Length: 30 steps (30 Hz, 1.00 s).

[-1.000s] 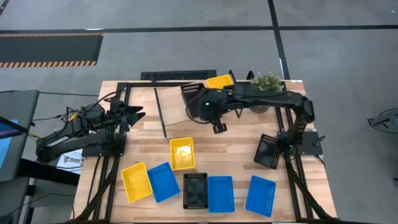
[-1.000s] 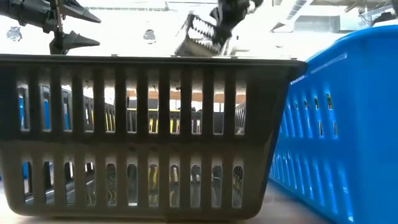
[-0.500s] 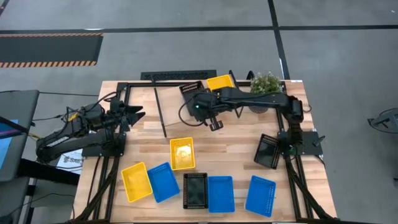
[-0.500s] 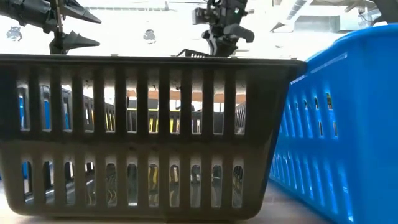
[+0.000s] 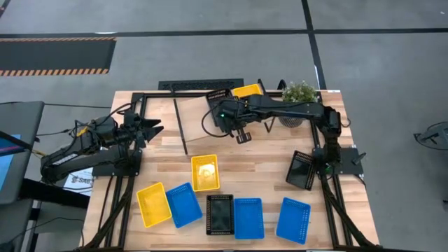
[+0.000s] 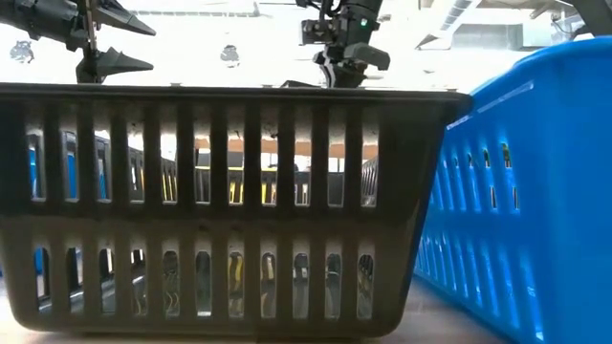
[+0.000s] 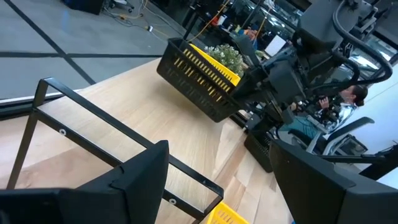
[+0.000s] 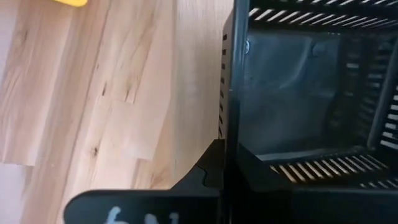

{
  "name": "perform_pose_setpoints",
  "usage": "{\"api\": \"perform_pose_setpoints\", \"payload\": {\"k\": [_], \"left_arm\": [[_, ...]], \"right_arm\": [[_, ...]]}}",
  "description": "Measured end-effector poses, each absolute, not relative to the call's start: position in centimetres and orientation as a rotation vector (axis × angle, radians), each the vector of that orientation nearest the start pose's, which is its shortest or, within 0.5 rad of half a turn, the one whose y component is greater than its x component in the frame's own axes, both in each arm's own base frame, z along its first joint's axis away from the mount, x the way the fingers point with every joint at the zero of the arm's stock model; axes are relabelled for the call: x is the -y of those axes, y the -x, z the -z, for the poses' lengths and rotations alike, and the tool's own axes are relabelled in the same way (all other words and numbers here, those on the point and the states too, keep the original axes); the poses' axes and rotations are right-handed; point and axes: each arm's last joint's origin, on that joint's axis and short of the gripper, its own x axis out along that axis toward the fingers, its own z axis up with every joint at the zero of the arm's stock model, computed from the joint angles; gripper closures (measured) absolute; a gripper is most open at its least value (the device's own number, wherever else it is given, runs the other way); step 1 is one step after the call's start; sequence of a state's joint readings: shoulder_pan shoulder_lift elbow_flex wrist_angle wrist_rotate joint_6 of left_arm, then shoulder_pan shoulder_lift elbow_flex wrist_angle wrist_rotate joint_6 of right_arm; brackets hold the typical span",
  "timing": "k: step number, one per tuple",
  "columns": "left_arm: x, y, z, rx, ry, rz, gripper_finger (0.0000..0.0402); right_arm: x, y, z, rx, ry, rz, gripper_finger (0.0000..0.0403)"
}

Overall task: Stack baskets on shelf by color
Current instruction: Put the top black bin on the shelf, then put the middle blue bin on the shelf

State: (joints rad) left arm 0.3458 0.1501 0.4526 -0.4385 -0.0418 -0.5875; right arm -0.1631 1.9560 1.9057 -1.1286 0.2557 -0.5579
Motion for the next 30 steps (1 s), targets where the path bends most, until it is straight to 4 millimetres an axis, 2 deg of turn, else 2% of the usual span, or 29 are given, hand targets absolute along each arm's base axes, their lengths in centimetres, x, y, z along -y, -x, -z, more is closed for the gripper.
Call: {"api": "perform_pose_setpoints", "payload": {"k": [4,15,19,25,27,30], "left_arm": [[-2.5,-6.6,-26.0,-0.018,0.6,-0.416,0.0136],[-2.5,-6.6,-26.0,-0.018,0.6,-0.416,0.0136],[-2.5,-6.6,-26.0,-0.018,0.6,-0.416,0.0136],[-2.5,-6.6,-26.0,-0.019,0.601,-0.411,0.0136],[-2.5,-6.6,-26.0,-0.02,0.601,-0.408,0.0136],[-2.5,-6.6,-26.0,-0.021,0.602,-0.404,0.0136]], "right_arm": [[7.2,-39.7,-30.7,-1.253,0.516,-0.005,0.0366],[7.1,-39.8,-30.8,-1.231,0.501,0.0,0.0274],[6.4,-39.8,-33.4,-1.176,0.453,0.042,0.0244],[3.5,-38.4,-38.5,-1.099,0.262,0.036,0.0211],[2.2,-37.7,-39.4,-1.111,0.183,0.016,0.0206],[-0.2,-36.7,-39.5,-1.181,0.064,-0.025,0.0205]]}}
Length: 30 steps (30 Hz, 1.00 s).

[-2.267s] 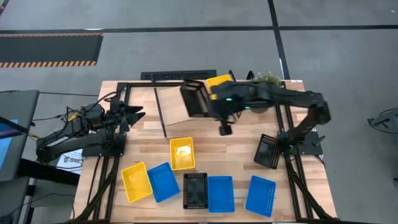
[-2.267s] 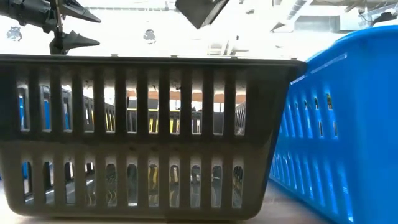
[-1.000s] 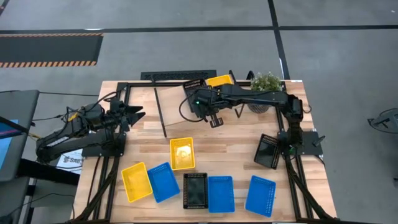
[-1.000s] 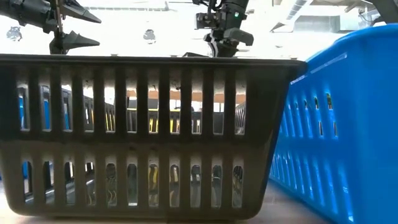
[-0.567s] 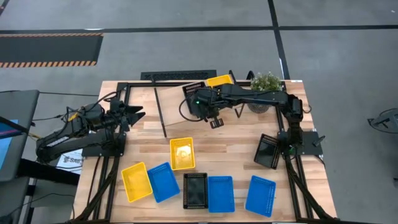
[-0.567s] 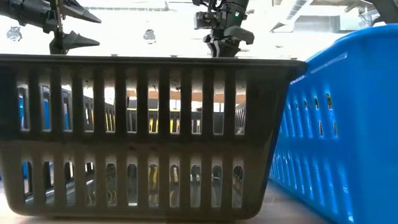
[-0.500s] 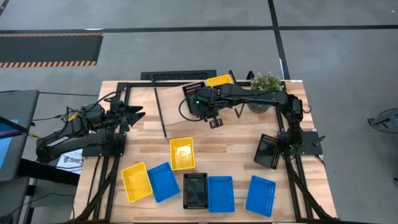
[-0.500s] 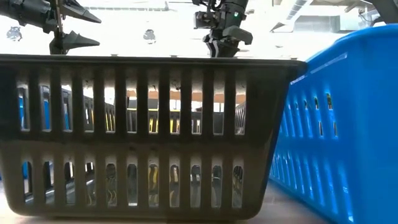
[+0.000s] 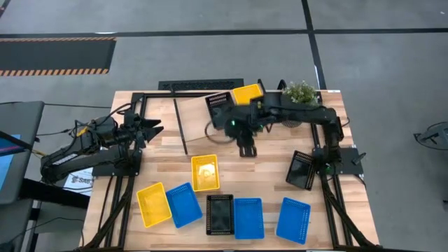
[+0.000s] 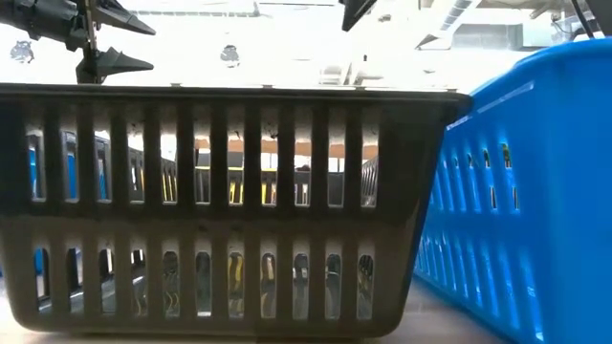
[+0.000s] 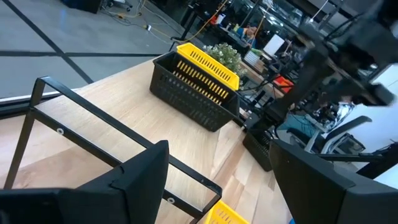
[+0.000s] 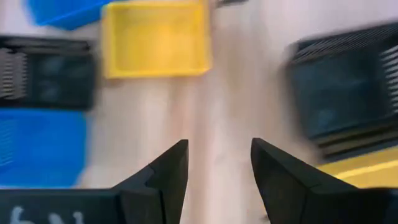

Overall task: Stack baskets on shelf by color
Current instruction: Put the middle blue bin on the shelf

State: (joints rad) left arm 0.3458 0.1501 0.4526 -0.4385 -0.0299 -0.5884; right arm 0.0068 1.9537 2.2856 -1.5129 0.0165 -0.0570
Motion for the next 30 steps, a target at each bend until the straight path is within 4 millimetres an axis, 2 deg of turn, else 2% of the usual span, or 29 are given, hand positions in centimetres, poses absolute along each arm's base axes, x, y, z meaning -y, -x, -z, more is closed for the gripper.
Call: {"api": "perform_pose_setpoints", "payload": {"k": [3,8,14,18,23,30], "left_arm": [[-2.4,-6.7,-26.0,-0.031,0.605,-0.372,0.0136],[-2.3,-6.7,-26.0,-0.038,0.607,-0.346,0.0136],[-2.3,-6.7,-25.8,-0.069,0.591,-0.34,0.0136],[-2.3,-6.6,-25.6,-0.09,0.587,-0.343,0.0136],[-2.2,-6.6,-25.4,-0.11,0.587,-0.348,0.0136],[-2.2,-6.6,-25.2,-0.124,0.589,-0.353,0.0136]], "right_arm": [[-3.2,-36.2,-39.1,-1.247,0.002,-0.046,0.0208],[-8.6,-36.2,-37.3,-1.273,0.012,-0.115,0.0213],[-12.9,-36.7,-33.5,-1.273,-0.057,-0.101,0.0208],[-14.5,-36.8,-30.1,-1.294,-0.083,-0.088,0.0205],[-15.0,-36.8,-25.8,-1.332,-0.108,-0.088,0.0205],[-15.1,-36.4,-21.9,-1.366,-0.164,-0.141,0.021]]}}
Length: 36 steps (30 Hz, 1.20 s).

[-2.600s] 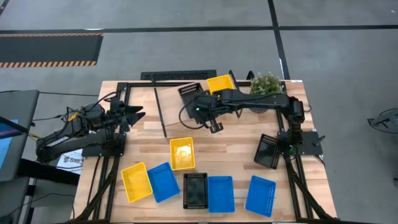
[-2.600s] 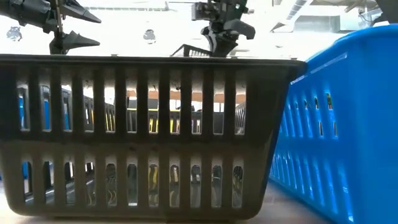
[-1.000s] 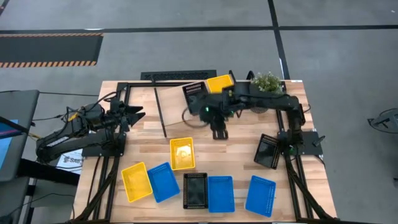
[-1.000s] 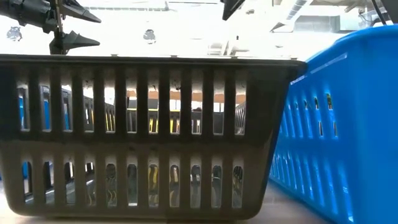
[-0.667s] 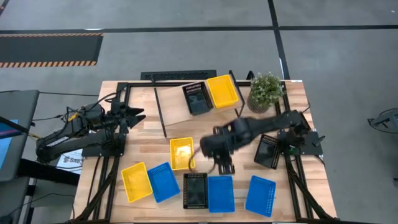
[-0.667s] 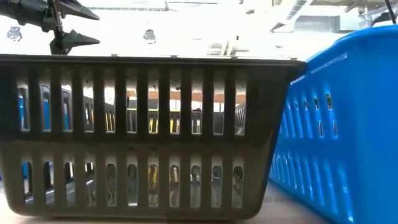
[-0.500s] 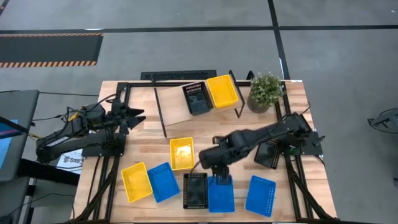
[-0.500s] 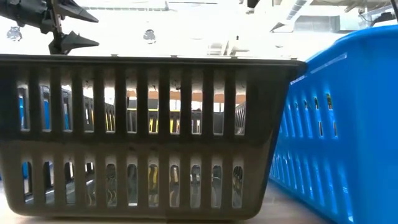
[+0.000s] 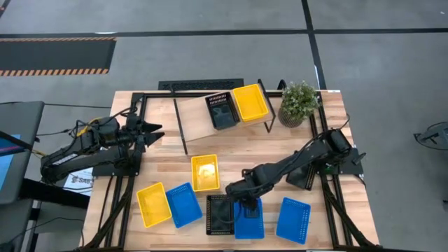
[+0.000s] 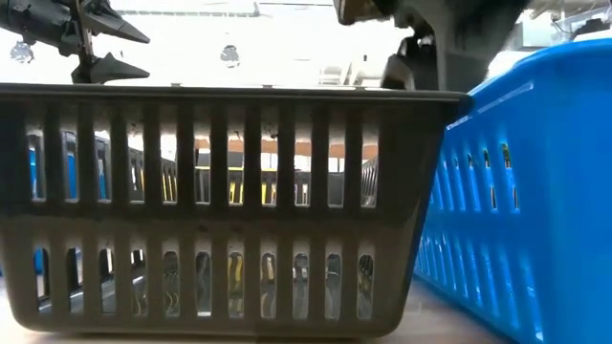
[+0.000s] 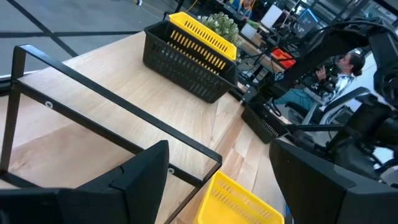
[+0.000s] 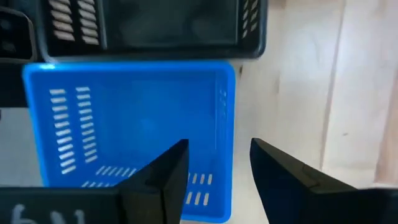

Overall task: Stack baskets on shelf by color
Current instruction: Put the middle blue bin on the shelf

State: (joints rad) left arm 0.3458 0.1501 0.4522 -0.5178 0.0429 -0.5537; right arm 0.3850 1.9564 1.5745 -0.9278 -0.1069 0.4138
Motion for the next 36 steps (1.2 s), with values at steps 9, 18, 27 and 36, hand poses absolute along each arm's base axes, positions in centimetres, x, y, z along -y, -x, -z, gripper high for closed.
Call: {"api": "perform_pose_setpoints", "payload": {"k": [9,18,27,36], "left_arm": [[-2.2,-6.6,-25.2,-0.125,0.597,-0.357,0.0136],[-2.3,-6.5,-25.2,-0.124,0.609,-0.369,0.0136],[-2.3,-6.5,-25.2,-0.119,0.609,-0.385,0.0136],[-2.3,-6.5,-25.2,-0.123,0.594,-0.384,0.0136]], "right_arm": [[-14.9,-35.7,-18.1,-1.354,-0.185,-0.166,0.0208],[-14.0,-35.3,-16.8,-1.389,-0.184,-0.143,0.0318],[-12.9,-35.2,-18.9,-1.499,-0.141,-0.223,0.0393],[-7.2,-34.8,-29.9,-1.356,-0.046,-0.185,0.0396]]}}
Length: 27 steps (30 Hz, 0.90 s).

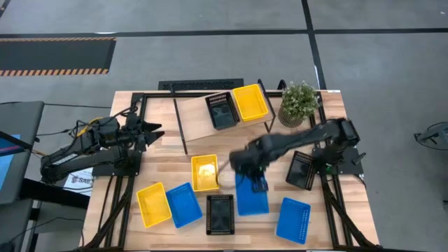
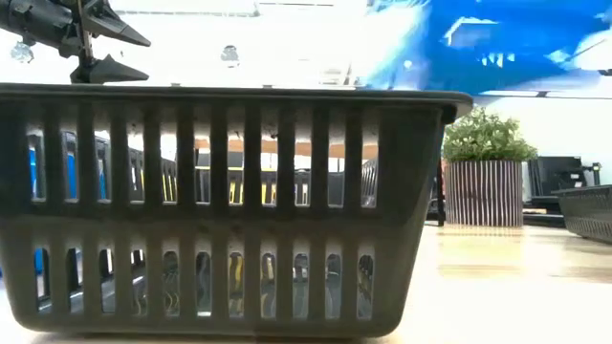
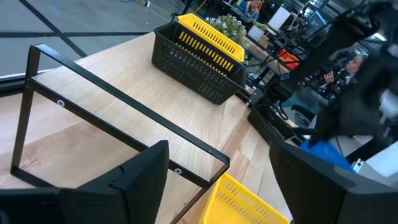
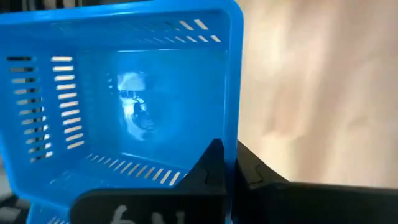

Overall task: Stack baskets on shelf by color
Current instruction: Put the middle blue bin on the shelf

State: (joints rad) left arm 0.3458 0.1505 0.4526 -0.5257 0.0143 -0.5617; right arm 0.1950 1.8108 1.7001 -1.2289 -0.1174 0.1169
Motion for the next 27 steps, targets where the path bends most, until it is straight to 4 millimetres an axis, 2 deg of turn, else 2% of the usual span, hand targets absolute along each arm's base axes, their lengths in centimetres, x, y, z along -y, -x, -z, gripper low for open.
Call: {"api": "perform_pose_setpoints", "payload": {"k": [4,8,12,16,20,23,27], "left_arm": [[-2.3,-6.5,-25.2,-0.123,0.594,-0.384,0.0136],[-2.3,-6.5,-25.2,-0.123,0.594,-0.384,0.0136],[-2.3,-6.5,-25.2,-0.123,0.594,-0.384,0.0136],[-2.3,-6.5,-25.2,-0.122,0.594,-0.387,0.0136],[-2.3,-6.5,-25.2,-0.118,0.6,-0.4,0.0136],[-2.4,-6.5,-25.1,-0.125,0.601,-0.409,0.0136],[-2.4,-6.5,-25.0,-0.132,0.601,-0.426,0.0136]], "right_arm": [[-3.8,-34.9,-35.3,-1.119,0.015,-0.142,0.0394],[-0.4,-35.6,-39.8,-0.859,0.122,-0.119,0.0398],[2.9,-36.7,-42.4,-0.704,0.283,-0.09,0.0395],[6.6,-38.6,-42.8,-0.654,0.399,-0.072,0.0394],[9.9,-40.7,-41.9,-0.629,0.438,-0.102,0.0393],[11.4,-42.5,-40.6,-0.631,0.481,-0.121,0.0392],[12.4,-44.0,-38.4,-0.649,0.56,-0.152,0.0392]]}}
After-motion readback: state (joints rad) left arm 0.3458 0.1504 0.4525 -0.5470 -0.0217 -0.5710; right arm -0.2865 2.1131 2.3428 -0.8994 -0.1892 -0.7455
